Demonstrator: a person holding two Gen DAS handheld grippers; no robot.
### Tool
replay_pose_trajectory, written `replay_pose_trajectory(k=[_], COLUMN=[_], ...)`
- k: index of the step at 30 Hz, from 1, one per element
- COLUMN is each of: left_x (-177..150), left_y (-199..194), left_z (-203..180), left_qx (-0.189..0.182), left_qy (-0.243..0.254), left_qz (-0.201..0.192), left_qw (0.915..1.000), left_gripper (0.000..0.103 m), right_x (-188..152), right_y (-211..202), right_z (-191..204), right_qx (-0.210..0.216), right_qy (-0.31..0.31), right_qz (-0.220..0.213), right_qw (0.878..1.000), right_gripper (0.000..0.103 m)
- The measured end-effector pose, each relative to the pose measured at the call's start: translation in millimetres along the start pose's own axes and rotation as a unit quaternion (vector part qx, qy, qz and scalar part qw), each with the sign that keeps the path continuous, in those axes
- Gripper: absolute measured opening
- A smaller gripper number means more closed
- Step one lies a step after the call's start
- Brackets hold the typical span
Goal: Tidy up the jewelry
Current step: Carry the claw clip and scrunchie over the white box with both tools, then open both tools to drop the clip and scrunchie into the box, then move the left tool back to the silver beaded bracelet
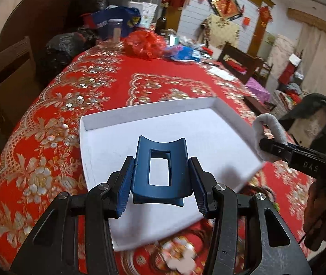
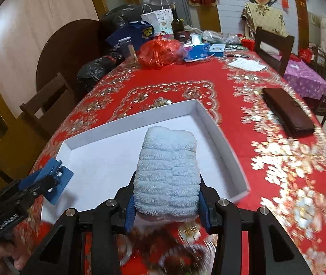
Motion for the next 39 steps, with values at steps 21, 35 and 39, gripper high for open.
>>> replay_pose_trajectory(k=[21,35,39], left_x=[-10,-102,-92], left_y=[-12,-24,-14], left_z=[-3,-25,-7], left_qx=[0.01,-0.036,0.015], left_qy=[-0.006,0.041,0.016], left_qz=[-0.031,0.016,0.02], left_qw=[0.9995,0.9984,0.9996], left_gripper=[0.076,0.079,0.079], right_x=[2,-97,-133], right_y=[-5,-73,-77], right_z=[4,-69,-87], right_qx=[0.01,-0.088,-0.115], right_qy=[0.005,0.1,0.105], right_qz=[-0.049,-0.051,-0.032], right_qw=[0.999,0.99,0.987], right_gripper=[0.082,0.094,0.094])
Point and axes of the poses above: each gripper's, at about its wrist camera, not at the fingertips, and y roughly the way its jaws point, z to its left, x to its top, the point moved 5 cm from there along y, roughly the way its jaws point, and after that the axes turned 12 degrees about z, right-handed, at the moved point
